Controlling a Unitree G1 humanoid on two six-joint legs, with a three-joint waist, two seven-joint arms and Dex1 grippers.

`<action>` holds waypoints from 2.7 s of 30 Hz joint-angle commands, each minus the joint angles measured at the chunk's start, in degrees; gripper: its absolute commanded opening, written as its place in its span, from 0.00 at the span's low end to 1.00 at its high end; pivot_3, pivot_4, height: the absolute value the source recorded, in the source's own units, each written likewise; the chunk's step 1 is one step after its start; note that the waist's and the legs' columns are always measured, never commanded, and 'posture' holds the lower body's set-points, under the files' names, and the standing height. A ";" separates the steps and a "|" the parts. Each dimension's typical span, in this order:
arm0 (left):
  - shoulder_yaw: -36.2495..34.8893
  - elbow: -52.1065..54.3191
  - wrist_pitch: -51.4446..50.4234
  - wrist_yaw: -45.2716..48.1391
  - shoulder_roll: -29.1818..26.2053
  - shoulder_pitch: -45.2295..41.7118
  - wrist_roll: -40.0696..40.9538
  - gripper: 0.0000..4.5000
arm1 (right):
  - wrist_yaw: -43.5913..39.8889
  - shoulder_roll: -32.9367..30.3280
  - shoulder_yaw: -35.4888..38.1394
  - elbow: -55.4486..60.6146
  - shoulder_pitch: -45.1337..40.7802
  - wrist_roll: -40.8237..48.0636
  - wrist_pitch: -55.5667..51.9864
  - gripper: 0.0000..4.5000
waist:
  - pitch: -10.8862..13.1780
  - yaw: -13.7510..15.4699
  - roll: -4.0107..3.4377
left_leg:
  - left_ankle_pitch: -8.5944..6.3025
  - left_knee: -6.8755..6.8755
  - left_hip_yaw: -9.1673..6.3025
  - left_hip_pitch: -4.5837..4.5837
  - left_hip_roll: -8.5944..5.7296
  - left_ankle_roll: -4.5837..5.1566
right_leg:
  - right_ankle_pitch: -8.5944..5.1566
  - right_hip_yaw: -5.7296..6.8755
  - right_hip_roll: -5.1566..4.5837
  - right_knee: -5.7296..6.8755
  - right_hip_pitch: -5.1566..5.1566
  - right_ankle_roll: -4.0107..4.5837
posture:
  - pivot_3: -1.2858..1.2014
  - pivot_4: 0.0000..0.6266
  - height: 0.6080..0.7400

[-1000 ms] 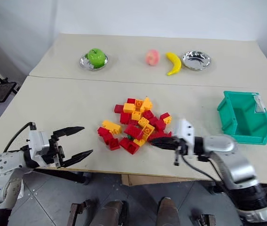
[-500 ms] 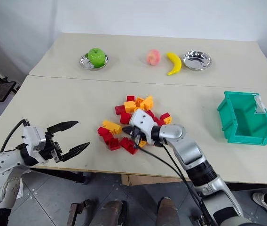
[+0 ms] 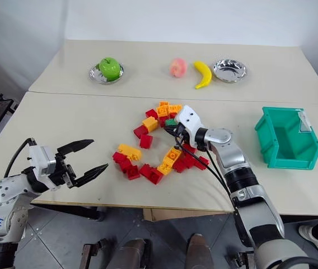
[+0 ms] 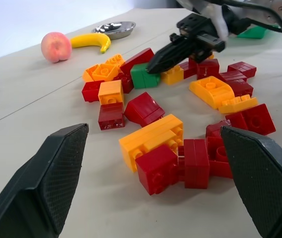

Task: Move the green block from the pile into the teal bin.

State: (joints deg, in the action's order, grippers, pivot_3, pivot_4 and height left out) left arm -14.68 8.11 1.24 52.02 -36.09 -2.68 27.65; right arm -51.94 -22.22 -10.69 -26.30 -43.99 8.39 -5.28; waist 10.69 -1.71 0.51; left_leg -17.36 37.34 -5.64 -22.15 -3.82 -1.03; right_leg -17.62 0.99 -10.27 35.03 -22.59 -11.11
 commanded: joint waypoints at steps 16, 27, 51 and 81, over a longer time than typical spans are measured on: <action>-0.91 -0.70 2.29 -0.21 1.98 -1.19 0.21 1.00 | -15.61 -19.83 20.75 17.85 20.55 15.61 -1.36 0.09 | 0.00 0.38 -0.01 | -0.02 0.00 0.12 0.00 0.04 0.03 | 0.00 -0.02 0.00 -0.06 0.02 0.00 | 0.52 0.24 1.00; 0.12 -3.79 2.50 1.23 2.06 -3.72 -0.01 1.00 | -8.61 -16.77 17.14 28.46 21.55 17.17 -10.39 0.86 | 0.00 1.02 -0.01 | -0.02 0.10 0.29 0.04 0.06 0.03 | 0.01 -0.04 0.01 -0.04 0.06 -0.02 | 0.52 0.24 1.00; 1.51 -0.07 2.62 -0.58 3.67 -0.97 -0.69 1.00 | 15.46 3.21 -0.44 9.58 -5.88 1.06 -32.59 0.99 | 0.00 -0.11 -0.01 | 0.00 -0.01 0.07 -0.05 0.02 -0.02 | 0.02 0.01 0.00 0.06 -0.14 0.03 | 0.52 0.24 1.00; 12.98 4.74 -2.47 0.44 10.44 -11.50 0.85 1.00 | 14.12 -16.14 34.50 20.12 8.28 10.82 -15.50 0.34 | 0.00 1.70 -0.01 | -0.03 0.06 0.19 -0.12 -0.09 0.04 | 0.03 0.16 -0.07 -0.04 -0.01 0.03 | 0.52 0.24 1.00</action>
State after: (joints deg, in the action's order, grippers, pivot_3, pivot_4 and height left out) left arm -2.24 11.39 -1.41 51.71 -25.86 -13.24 27.90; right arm -38.77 -35.72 19.96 -7.80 -36.68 19.54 -22.46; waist 10.70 -0.01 0.50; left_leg -17.39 37.37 -5.26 -22.26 -3.92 -0.99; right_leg -17.59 1.15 -10.35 34.99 -22.60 -11.08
